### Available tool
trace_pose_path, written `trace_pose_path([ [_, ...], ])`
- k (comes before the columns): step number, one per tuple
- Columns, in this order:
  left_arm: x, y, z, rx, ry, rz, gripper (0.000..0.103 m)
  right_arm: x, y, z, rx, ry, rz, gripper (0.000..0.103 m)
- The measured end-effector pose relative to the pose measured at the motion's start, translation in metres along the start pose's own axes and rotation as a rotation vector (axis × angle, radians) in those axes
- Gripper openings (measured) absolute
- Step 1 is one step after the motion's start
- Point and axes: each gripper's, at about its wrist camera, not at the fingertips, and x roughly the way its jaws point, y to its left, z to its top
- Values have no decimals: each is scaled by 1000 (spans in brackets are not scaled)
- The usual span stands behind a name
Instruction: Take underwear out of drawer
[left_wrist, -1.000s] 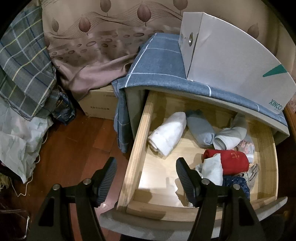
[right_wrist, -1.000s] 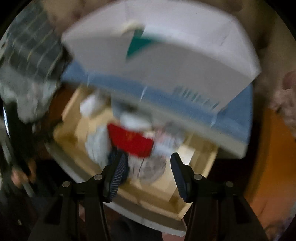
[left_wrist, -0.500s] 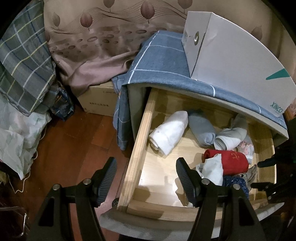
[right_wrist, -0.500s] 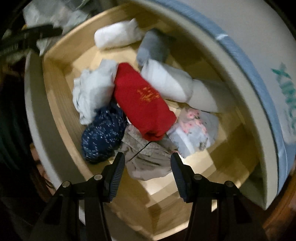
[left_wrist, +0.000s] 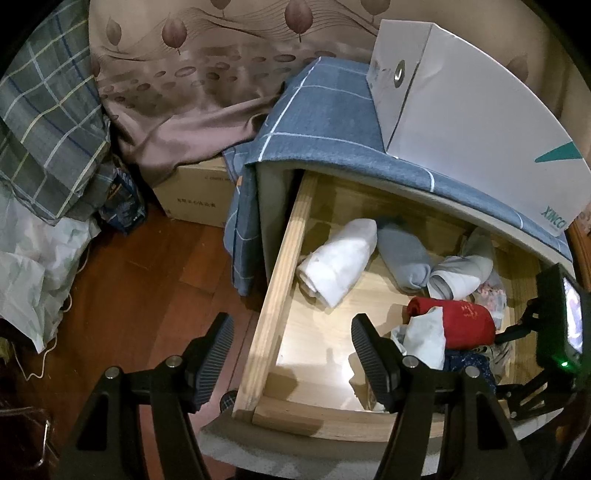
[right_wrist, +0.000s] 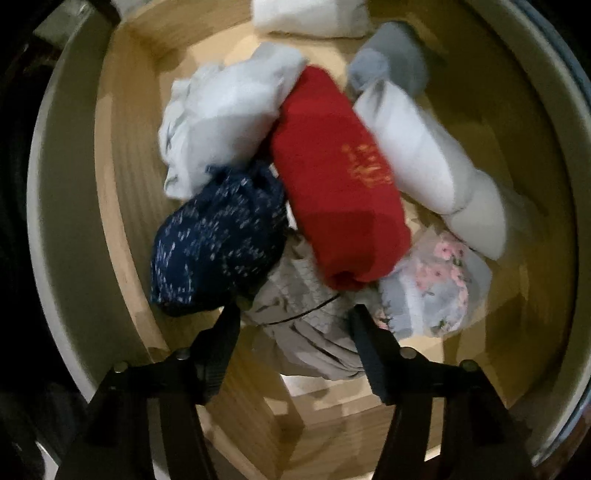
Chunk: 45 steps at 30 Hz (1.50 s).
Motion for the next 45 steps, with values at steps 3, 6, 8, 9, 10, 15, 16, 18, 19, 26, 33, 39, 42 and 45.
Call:
trace_pose_path([
  [3,0,0,0,1,1,-1,68,10,-2,4,-6,9,-18,63],
  [6,0,0,0,0,2,0,68,15,-6,7,16,-6,9,63],
  [8,1,1,0,-5,4,-2,68,16,-10,6,35,-8,17,63],
  [9,1,1,0,-7,5,-2,68,18,-13,5,61,-2,38,62],
  [10,0,1,0,-10,5,-2,68,21,-18,2,97,7,57,62],
  [15,0,3,-1,-4,5,-4,68,21,-43,-20,282,-36,119,58],
  [16,0,3,-1,-2,4,-3,68,21,-46,-23,313,-46,130,58],
  [18,0,4,-1,1,3,-2,68,20,-53,-30,390,-63,144,55],
  [19,0,5,-2,-1,3,-3,68,20,-56,-33,426,-63,132,55],
  [26,-2,3,-2,8,0,-6,68,25,-80,-49,729,-40,87,53],
  [33,-4,-19,7,236,-7,10,68,25,-88,-68,885,-40,93,50],
  [39,14,-48,20,467,-31,93,68,26,-93,-68,915,-67,100,49],
  [42,32,-62,23,546,5,92,68,26,-88,-70,916,-69,104,49],
  [45,50,-74,25,602,38,105,68,25,-86,-63,918,-71,104,49],
])
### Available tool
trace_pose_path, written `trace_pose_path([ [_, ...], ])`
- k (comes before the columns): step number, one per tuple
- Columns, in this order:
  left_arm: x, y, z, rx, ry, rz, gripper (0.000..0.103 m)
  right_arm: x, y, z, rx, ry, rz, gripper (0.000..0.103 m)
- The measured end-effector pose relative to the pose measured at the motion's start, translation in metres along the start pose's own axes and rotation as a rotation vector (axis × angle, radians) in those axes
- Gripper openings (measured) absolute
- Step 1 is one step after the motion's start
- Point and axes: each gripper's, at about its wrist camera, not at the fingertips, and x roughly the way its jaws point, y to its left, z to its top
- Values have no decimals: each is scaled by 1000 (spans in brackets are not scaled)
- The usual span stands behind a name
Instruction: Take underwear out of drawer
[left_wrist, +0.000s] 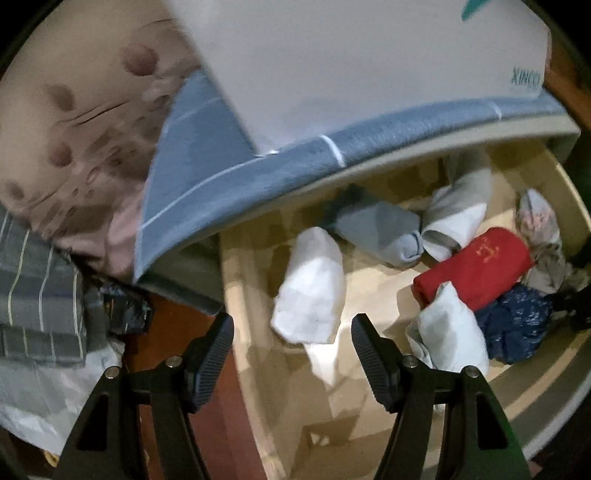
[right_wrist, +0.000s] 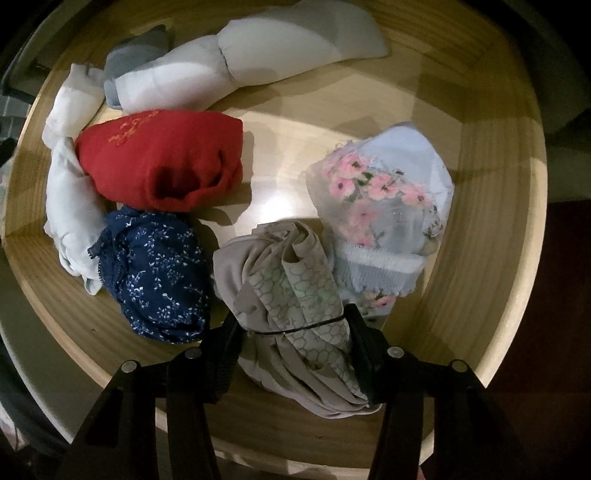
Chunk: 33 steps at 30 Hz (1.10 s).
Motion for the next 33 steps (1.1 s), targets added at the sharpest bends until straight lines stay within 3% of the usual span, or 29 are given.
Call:
trace_pose_path([
  [11,50,-14,21,108,56,59,68,-9,1,-26,10,-5,22,50],
  [16,73,-17,22,126,130,12,68,-9,2,-26,11,-6,23,50],
  [17,76,-17,21,128,143,5,63,-9,2,-26,10,-5,22,50],
  [18,80,-17,21,130,165,-7,46,-9,2,-26,10,-6,23,50],
  [33,72,2,-2,57,268,-114,40,-6,3,-27,12,-8,25,50],
])
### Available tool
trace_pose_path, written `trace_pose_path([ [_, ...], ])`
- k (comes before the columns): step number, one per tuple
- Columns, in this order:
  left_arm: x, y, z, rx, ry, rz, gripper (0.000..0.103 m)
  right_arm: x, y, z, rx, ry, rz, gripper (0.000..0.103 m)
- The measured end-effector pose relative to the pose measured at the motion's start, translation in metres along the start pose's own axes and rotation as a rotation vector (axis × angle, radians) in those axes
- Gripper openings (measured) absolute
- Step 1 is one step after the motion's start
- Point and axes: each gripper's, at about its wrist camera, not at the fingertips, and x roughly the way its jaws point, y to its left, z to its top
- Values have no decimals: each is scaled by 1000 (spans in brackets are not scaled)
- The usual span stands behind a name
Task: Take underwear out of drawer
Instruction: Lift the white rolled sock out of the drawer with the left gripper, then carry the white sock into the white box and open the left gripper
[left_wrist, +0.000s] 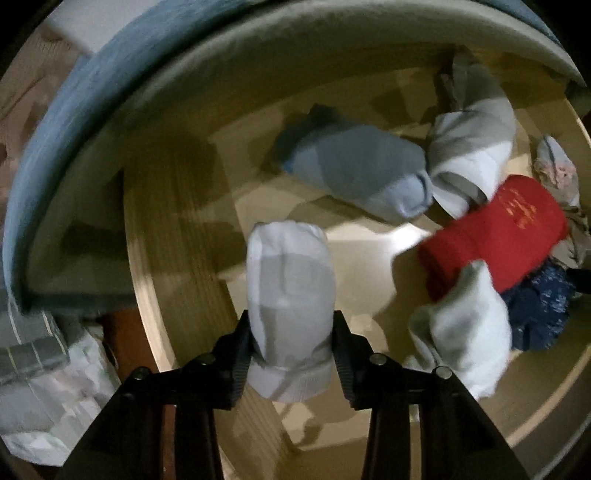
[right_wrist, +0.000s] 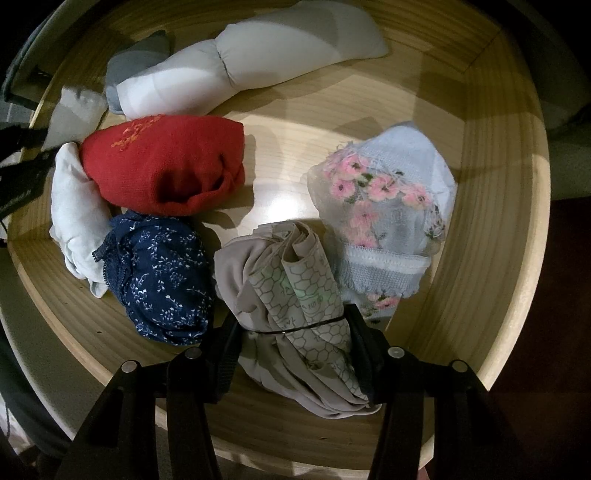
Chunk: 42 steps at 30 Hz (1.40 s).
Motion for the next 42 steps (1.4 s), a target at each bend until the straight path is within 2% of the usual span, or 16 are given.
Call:
trace_pose_path([
  [5,-16,2,-17,-63,1,-64,40,0,1,0,-3,1,-2,50],
  [12,-50,2,-33,-138,-99,-79,40,1,0,-1,-1,2,-12,50],
  [17,-85,7,-49,-216,-238,-79,40,0,1,-2,0,-2,-24,49],
  [20,-122,-3,-52,-245,-338,-60,40,0,2,-3,-2,-2,-32,49],
  [23,-157,4,-55,-263,-447,-50,40,1,2,-3,-2,-2,-32,50],
  [26,-196,12,-55,-289,-545,-85,40,1,3,-3,-4,-2,-36,49],
  [31,-257,24,-37,-297,-667,-88,40,2,4,-4,-5,1,-40,50],
  [36,-294,38,-6,-292,-734,-81,40,2,4,-4,-5,1,-42,50],
  [40,-305,43,26,-285,-741,-81,40,2,4,-4,-8,6,-42,50],
  [42,-302,44,44,-276,-716,-90,40,2,4,-4,-8,5,-42,50],
])
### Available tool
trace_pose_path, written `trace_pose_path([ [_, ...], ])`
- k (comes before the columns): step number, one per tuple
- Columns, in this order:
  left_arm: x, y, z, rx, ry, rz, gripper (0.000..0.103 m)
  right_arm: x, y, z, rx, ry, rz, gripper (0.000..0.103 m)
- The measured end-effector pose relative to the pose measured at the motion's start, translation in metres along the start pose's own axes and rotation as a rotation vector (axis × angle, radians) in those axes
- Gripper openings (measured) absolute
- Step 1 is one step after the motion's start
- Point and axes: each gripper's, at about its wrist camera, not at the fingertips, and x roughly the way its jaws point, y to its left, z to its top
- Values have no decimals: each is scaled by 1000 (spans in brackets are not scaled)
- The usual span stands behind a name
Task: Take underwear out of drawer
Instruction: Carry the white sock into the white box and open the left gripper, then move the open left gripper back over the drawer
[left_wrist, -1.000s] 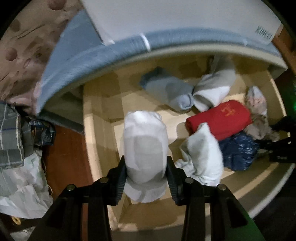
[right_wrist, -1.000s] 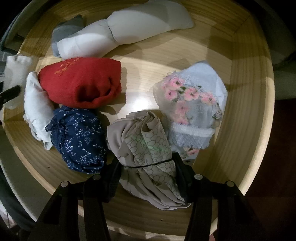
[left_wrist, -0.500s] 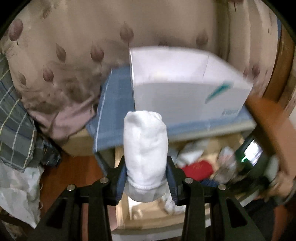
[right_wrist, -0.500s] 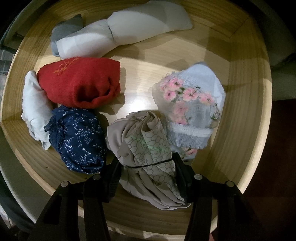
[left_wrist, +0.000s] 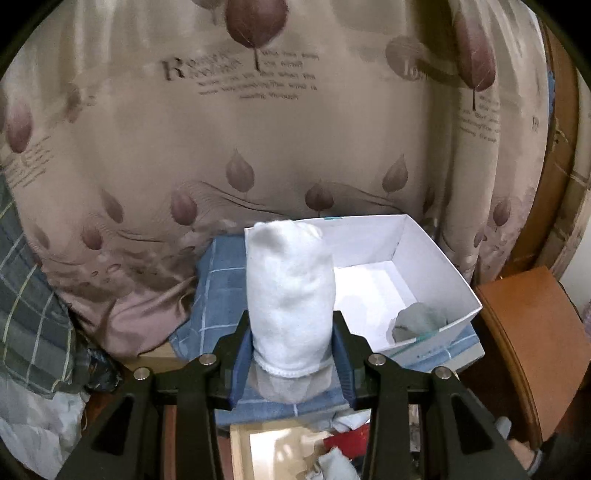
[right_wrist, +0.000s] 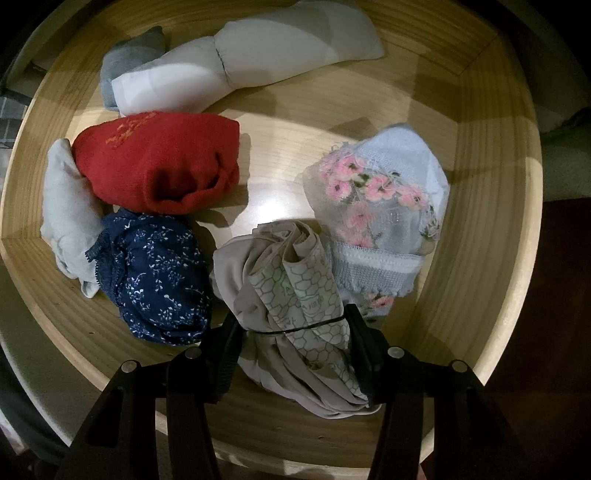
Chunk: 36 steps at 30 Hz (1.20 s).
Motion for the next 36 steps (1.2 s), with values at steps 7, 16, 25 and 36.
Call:
trace_pose_path([
  [7,66,-7,10,-12,143,18,40,0,0,0,1,0,-1,50],
  [16,123,-16,-1,4,281,42,40,0,0,0,0,1,0,50],
  [25,133,-19,-5,17,318,54,45,0,0,0,0,0,-1,50],
  [36,112,-18,-1,6,306,1,54,1,0,0,-1,2,-4,50],
])
